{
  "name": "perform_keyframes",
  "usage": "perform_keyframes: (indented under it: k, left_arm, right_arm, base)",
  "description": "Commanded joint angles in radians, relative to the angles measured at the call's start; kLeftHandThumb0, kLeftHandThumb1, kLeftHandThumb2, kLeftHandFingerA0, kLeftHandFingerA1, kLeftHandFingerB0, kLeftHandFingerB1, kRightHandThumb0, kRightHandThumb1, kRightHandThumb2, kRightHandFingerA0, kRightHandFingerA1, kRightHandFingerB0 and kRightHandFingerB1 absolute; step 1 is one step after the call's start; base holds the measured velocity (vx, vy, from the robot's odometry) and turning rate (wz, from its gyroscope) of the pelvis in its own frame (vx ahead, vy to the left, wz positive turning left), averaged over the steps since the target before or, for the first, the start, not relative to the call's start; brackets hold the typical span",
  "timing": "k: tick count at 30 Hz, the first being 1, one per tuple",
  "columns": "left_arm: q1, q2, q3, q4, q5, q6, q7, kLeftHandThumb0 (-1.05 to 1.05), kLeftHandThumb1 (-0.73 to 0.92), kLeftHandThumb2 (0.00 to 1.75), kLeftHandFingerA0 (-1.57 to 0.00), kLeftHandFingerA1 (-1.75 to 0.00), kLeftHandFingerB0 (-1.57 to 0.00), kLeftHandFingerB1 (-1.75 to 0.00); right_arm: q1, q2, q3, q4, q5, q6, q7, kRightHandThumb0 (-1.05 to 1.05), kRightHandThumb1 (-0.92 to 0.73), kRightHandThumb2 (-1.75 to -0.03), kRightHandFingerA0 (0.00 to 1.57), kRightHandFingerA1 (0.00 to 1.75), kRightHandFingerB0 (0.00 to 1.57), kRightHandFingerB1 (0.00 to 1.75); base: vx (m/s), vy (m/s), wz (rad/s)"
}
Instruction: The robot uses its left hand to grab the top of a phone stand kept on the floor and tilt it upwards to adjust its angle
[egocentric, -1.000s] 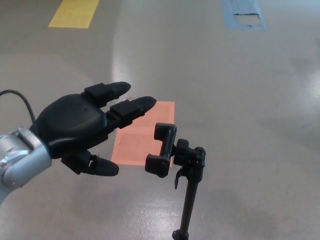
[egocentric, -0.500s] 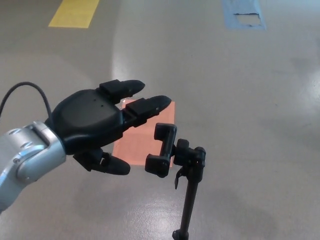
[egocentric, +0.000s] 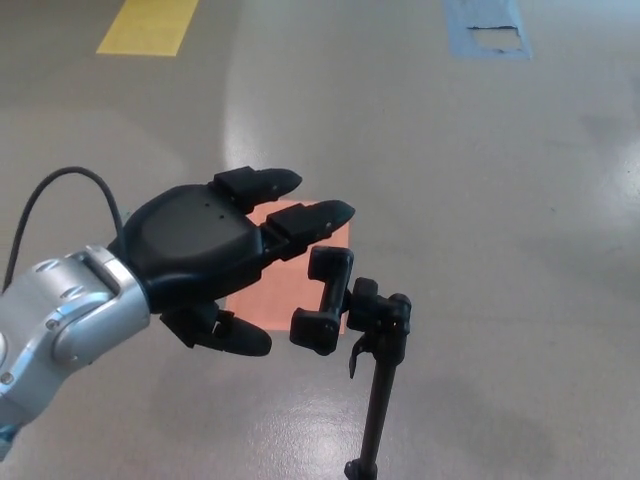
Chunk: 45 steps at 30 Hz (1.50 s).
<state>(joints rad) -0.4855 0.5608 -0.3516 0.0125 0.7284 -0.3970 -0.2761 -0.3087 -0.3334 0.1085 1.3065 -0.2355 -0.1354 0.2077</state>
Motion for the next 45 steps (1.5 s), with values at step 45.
perform_keyframes:
  k: [45]
  left_arm:
    - [0.114,0.008,-0.021,-0.022,0.096,0.047,-0.006,-0.79,0.53,0.88,-0.09,-0.21,0.00,-0.12]
  right_arm:
    - [-0.023,-0.023,0.004,0.003,-0.011,0.023,0.020,-0.72,-0.80,-0.64,0.16,0.33,0.20,0.29]
  base:
    - [0.00,0.000,0.00]
